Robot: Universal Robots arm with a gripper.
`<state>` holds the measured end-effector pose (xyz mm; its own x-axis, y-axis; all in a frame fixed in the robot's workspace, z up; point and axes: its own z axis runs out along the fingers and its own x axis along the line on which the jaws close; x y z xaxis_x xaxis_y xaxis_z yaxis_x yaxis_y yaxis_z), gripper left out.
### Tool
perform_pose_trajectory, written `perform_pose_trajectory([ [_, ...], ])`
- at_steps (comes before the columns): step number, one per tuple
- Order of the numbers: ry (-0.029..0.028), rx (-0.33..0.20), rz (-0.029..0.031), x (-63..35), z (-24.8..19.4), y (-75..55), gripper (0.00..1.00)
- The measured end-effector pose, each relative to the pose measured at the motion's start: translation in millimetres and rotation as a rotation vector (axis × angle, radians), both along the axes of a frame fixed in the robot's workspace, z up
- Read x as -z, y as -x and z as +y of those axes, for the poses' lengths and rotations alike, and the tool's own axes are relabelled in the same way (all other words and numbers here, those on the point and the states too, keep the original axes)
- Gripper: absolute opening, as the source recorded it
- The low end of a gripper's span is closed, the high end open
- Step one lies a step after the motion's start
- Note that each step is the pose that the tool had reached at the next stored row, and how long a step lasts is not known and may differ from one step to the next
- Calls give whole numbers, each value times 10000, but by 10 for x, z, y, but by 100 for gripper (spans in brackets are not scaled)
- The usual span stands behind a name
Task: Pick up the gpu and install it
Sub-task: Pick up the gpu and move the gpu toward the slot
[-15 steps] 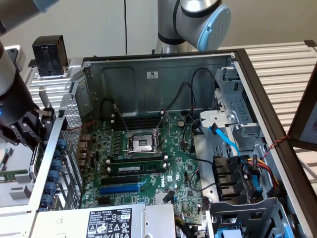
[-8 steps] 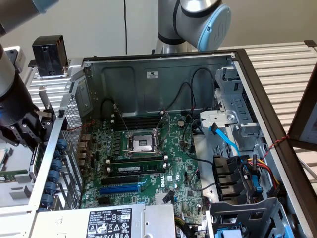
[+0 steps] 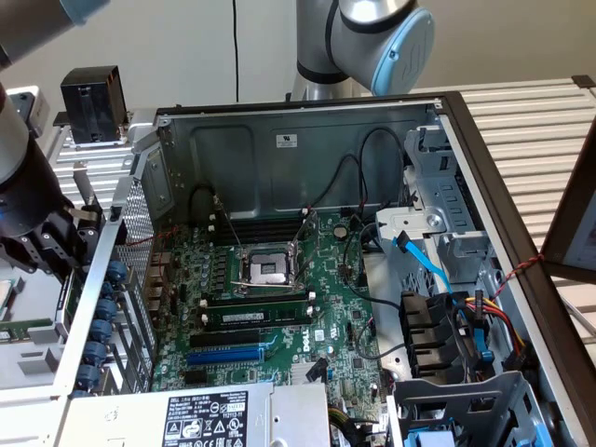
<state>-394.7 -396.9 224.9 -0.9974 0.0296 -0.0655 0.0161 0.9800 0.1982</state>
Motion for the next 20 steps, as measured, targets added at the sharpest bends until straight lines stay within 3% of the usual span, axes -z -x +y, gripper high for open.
perform_pose_trajectory([
  [20, -3, 156, 29, 10, -10, -7, 35],
])
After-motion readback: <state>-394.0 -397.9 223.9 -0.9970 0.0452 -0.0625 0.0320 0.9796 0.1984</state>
